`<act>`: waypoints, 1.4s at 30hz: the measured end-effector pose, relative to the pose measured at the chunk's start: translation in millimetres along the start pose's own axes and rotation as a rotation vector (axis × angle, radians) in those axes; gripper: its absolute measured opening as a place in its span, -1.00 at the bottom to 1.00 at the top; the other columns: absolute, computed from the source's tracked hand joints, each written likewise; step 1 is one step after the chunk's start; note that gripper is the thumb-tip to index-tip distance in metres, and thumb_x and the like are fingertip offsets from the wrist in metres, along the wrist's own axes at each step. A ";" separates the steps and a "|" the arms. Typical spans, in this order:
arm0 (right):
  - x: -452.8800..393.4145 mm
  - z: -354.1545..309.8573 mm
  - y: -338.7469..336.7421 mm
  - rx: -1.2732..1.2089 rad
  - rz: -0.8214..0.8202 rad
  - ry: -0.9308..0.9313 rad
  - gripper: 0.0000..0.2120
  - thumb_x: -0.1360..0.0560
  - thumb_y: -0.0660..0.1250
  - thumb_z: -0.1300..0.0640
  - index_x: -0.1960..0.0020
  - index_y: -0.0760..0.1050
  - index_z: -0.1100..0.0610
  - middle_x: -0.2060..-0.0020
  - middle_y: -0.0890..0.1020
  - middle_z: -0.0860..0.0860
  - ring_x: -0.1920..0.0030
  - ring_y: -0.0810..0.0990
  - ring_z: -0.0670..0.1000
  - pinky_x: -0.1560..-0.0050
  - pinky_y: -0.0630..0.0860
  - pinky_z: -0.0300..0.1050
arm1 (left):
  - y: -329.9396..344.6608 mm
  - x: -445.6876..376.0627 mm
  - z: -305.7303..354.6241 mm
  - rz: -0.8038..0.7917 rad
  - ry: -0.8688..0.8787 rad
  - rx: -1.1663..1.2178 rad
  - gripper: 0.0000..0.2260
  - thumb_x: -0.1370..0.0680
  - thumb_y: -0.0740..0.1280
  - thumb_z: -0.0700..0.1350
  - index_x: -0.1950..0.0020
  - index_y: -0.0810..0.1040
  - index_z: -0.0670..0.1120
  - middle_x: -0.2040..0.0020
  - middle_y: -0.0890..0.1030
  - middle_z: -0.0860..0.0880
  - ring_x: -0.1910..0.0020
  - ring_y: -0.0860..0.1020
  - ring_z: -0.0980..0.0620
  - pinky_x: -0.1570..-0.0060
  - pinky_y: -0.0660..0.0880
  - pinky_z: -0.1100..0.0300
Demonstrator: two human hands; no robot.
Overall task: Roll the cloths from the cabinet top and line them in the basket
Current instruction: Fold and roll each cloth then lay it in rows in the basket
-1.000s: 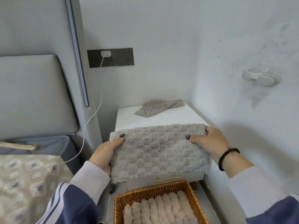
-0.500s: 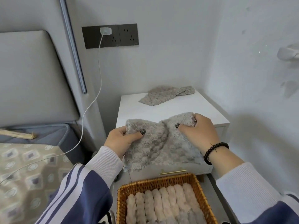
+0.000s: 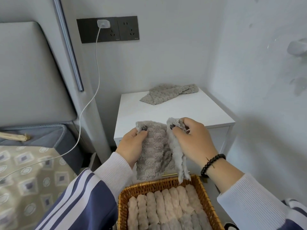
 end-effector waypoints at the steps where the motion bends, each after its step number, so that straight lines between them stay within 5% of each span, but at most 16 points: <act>1: -1.3 0.3 -5.1 0.001 0.011 0.004 -0.71 -0.56 0.22 0.14 0.32 0.30 0.14 0.43 0.35 -0.02 0.45 0.27 -0.06 0.51 0.24 -0.33 | -3.0 0.8 0.5 0.018 0.018 -0.025 -0.81 -0.61 0.24 -0.08 0.00 0.60 -0.14 -0.02 0.66 -0.25 -0.10 0.58 -0.34 -0.17 0.47 -0.30; 5: -14.0 16.6 -40.0 -0.061 0.154 0.107 -0.67 -0.61 0.18 0.11 0.31 0.22 0.07 0.46 0.30 -0.08 0.51 0.22 -0.08 0.51 0.17 -0.25 | -25.3 -1.3 9.4 0.181 0.100 -0.095 -0.82 -0.61 0.24 -0.05 0.09 0.59 -0.05 0.09 0.65 -0.15 0.11 0.60 -0.14 -0.07 0.54 -0.23; 9: -19.5 37.4 -52.9 0.030 0.224 0.149 -0.72 -0.62 0.11 0.15 0.25 0.17 0.12 0.43 0.24 0.03 0.45 0.18 0.01 0.43 0.11 -0.12 | -39.7 0.4 18.7 0.295 0.227 -0.203 -0.78 -0.62 0.22 -0.08 0.17 0.48 -0.15 0.32 0.52 -0.08 0.29 0.48 -0.09 0.23 0.55 -0.02; 14: -17.4 53.6 -43.7 0.108 0.168 0.131 -0.70 -0.63 0.09 0.13 0.26 0.20 0.16 0.45 0.28 0.04 0.45 0.24 0.02 0.43 0.17 -0.10 | -40.1 -1.2 9.7 0.303 0.236 -0.252 -0.73 -0.62 0.23 -0.02 0.09 0.53 -0.21 0.10 0.65 -0.23 0.08 0.61 -0.26 0.01 0.57 -0.14; 19: -17.2 54.4 -42.7 0.140 0.185 0.119 -0.63 -0.64 0.10 0.04 0.31 0.18 0.12 0.46 0.29 0.01 0.46 0.24 -0.01 0.43 0.18 -0.12 | -35.2 -0.6 4.9 0.314 0.268 -0.312 -0.71 -0.61 0.21 -0.04 0.12 0.44 -0.27 0.17 0.58 -0.27 0.23 0.49 -0.11 0.12 0.52 -0.06; 23: -14.1 36.9 -38.6 0.249 0.179 0.048 -0.65 -0.63 0.09 -0.03 0.29 0.20 0.06 0.46 0.36 -0.02 0.48 0.31 -0.02 0.46 0.22 -0.15 | -20.6 1.0 4.8 0.235 0.225 -0.307 -0.68 -0.61 0.20 0.00 0.04 0.45 -0.28 0.08 0.58 -0.31 0.23 0.50 -0.14 0.08 0.53 -0.13; 30: 2.0 11.7 -3.0 0.313 0.067 -0.095 -0.77 -0.62 0.11 -0.03 0.16 0.29 0.06 0.30 0.39 -0.05 0.36 0.36 -0.08 0.42 0.23 -0.22 | 11.2 12.3 -3.5 0.036 0.157 -0.310 -0.75 -0.65 0.14 -0.04 0.10 0.36 -0.21 0.32 0.32 -0.06 0.39 0.28 0.03 0.39 0.26 0.21; 34: 12.7 3.0 18.7 0.274 -0.003 -0.143 -0.86 -0.61 0.16 0.01 0.02 0.38 0.08 0.13 0.47 -0.02 0.19 0.44 -0.04 0.23 0.34 -0.21 | 21.7 15.1 -8.1 -0.058 0.100 -0.195 -0.76 -0.66 0.12 -0.07 0.09 0.44 -0.18 0.29 0.39 -0.12 0.34 0.36 0.00 0.29 0.33 0.15; 38: 20.0 0.3 26.6 0.207 -0.060 -0.113 -0.74 -0.59 0.22 0.10 -0.25 0.44 0.10 -0.10 0.53 -0.03 -0.11 0.49 -0.04 -0.13 0.46 -0.18 | 27.3 17.6 -11.5 -0.118 0.046 -0.086 -0.76 -0.67 0.12 -0.08 0.03 0.55 -0.10 0.24 0.55 -0.12 0.30 0.50 -0.02 0.24 0.45 0.11; 40: 23.7 -3.1 26.2 0.132 -0.079 -0.117 -0.74 -0.54 0.27 0.13 -0.23 0.46 0.06 -0.06 0.54 -0.07 -0.06 0.51 -0.07 -0.12 0.48 -0.18 | 28.0 17.8 -12.2 -0.126 0.003 -0.055 -0.75 -0.66 0.12 -0.06 0.05 0.56 -0.09 0.29 0.55 -0.09 0.38 0.50 0.03 0.33 0.43 0.20; 42: 26.1 -4.5 26.7 0.053 -0.134 -0.112 -0.69 -0.50 0.29 0.14 -0.24 0.46 0.00 -0.05 0.53 -0.13 0.05 0.50 -0.13 -0.08 0.48 -0.24 | 27.2 15.5 -13.6 -0.159 -0.039 -0.018 -0.72 -0.65 0.14 0.00 -0.07 0.58 -0.11 0.15 0.65 -0.11 0.26 0.61 0.01 0.26 0.52 0.16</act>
Point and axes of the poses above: each hand's wrist, its own x-axis away from the middle knuckle, its own y-axis out of the palm, z = x × y, the point moved 3 cm from there along -x, towards the middle knuckle
